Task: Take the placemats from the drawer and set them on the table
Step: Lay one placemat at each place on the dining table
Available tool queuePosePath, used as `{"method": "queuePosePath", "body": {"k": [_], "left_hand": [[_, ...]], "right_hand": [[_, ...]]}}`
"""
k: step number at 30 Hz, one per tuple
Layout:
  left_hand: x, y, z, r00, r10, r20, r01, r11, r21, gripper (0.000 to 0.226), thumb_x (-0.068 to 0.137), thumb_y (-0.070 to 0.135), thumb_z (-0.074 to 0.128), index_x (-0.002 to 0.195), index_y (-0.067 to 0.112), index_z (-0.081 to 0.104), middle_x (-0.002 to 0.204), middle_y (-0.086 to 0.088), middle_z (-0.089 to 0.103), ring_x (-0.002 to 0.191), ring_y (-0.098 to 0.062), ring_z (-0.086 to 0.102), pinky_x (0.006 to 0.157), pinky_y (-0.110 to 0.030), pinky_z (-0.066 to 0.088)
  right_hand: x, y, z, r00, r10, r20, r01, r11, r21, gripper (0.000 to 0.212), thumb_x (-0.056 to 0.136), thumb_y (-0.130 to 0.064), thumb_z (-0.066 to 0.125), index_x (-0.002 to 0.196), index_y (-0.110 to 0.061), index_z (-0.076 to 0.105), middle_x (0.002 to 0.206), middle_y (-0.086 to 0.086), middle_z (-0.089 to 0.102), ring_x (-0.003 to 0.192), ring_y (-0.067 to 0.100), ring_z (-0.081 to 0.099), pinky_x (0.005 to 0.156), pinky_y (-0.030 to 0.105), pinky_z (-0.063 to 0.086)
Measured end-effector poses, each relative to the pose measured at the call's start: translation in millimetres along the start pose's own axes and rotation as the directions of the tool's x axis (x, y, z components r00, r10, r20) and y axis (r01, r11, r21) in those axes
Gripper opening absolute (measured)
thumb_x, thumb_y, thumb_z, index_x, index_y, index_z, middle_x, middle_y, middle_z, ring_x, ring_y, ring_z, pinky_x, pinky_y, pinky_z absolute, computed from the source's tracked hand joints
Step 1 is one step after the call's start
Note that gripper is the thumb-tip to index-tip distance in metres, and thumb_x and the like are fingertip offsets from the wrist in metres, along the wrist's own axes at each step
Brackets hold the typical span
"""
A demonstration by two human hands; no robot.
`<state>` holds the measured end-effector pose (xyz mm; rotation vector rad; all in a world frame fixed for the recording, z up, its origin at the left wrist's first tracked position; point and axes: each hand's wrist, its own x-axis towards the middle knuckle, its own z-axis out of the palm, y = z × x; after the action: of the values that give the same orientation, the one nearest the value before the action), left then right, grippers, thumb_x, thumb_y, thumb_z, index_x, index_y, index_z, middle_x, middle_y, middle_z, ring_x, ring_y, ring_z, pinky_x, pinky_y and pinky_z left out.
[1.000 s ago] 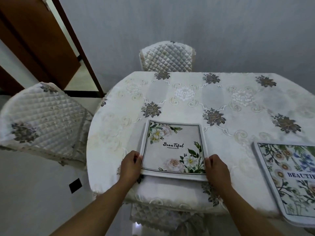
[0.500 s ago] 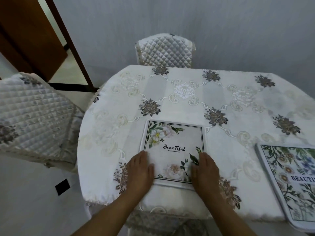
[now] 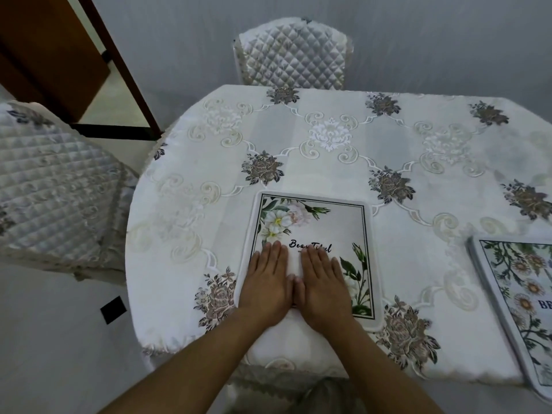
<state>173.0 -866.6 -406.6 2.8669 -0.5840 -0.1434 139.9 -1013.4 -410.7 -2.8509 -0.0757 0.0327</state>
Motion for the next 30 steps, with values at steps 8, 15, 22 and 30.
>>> {"method": "queuePosePath", "body": {"k": [8,15,22,30], "left_hand": [[-7,-18,-5,0.998,-0.05,0.033,0.05,0.999,0.016,0.079,0.095,0.059,0.011,0.153,0.007,-0.001,0.162,-0.012,-0.006,0.148,-0.023,-0.013,0.118,-0.036,-0.011],[-6,-33,-13,0.995,-0.074,0.069,0.074,0.997,-0.003,0.082,0.092,0.06,0.005,0.152,0.005,-0.006,0.161,-0.015,-0.011,0.146,-0.027,-0.021,0.117,-0.039,-0.015],[89,2,-21,0.996,0.036,0.079,-0.037,0.999,0.014,0.064,0.1,0.035,0.019,0.152,0.005,-0.002,0.161,-0.017,-0.005,0.148,-0.031,-0.013,0.12,-0.042,-0.008],[155,-8,-14,0.992,0.08,0.095,-0.086,0.994,0.067,0.061,0.102,0.036,0.013,0.153,0.005,0.002,0.162,-0.015,0.0,0.149,-0.028,-0.009,0.121,-0.044,-0.005]], "right_hand": [[-23,67,-20,0.985,0.17,0.009,-0.17,0.985,-0.024,0.071,0.095,-0.05,0.013,0.155,-0.013,0.013,0.163,0.006,0.009,0.15,0.019,0.0,0.122,0.038,0.003],[-19,72,-29,0.986,0.164,0.024,-0.164,0.986,-0.005,0.069,0.095,-0.047,0.011,0.154,-0.012,0.02,0.162,0.007,0.016,0.15,0.022,0.008,0.121,0.043,0.005],[81,23,-31,0.993,-0.068,0.098,0.064,0.997,0.04,0.065,0.095,-0.038,0.017,0.155,-0.013,0.014,0.163,0.008,0.012,0.151,0.023,0.005,0.119,0.038,-0.002],[136,47,-27,0.989,-0.08,0.127,0.089,0.994,-0.067,0.061,0.1,-0.033,0.024,0.155,-0.013,0.006,0.164,0.006,0.006,0.151,0.02,-0.001,0.123,0.039,0.002]]}}
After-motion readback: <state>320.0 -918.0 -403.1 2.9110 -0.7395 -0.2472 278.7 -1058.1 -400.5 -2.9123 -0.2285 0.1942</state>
